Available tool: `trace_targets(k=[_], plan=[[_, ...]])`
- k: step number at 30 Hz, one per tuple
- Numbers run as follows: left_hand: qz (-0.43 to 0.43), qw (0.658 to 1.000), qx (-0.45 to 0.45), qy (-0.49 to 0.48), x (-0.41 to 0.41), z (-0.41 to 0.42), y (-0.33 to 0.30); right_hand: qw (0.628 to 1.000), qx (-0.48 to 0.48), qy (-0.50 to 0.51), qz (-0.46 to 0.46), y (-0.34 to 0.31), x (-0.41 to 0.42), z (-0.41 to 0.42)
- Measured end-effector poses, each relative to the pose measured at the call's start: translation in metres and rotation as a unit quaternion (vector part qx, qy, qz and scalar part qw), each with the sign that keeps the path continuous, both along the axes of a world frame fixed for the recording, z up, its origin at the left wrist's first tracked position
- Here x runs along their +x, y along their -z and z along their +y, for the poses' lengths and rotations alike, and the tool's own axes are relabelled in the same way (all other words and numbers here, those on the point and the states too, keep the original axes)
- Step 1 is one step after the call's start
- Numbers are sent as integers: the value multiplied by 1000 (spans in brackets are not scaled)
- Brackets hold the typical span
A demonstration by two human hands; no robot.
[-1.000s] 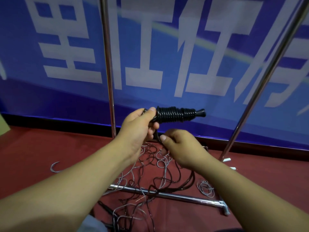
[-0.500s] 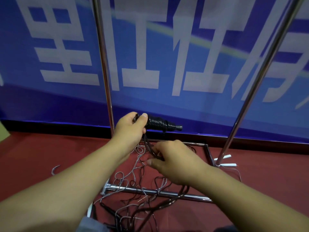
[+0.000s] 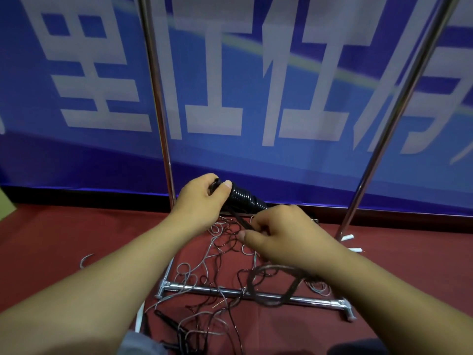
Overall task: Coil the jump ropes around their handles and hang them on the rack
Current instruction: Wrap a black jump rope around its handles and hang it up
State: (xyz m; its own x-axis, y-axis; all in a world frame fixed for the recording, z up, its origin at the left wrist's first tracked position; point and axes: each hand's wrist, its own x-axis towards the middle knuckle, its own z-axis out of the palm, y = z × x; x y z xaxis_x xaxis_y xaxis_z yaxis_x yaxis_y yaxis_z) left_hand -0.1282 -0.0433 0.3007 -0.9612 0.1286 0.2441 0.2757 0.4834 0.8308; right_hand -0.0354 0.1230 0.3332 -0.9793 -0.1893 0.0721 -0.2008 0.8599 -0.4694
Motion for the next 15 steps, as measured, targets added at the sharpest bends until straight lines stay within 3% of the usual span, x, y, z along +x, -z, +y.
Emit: trace_targets(k=[7, 11, 15], plan=[[40, 996, -78, 4, -2, -1, -1, 987, -142, 27, -73, -8, 3, 4], [50, 995, -85, 3, -2, -3, -4, 949, -262, 46, -172, -8, 3, 2], [60, 993, -99, -7, -3, -4, -4, 916, -324, 32, -232, -19, 10, 4]])
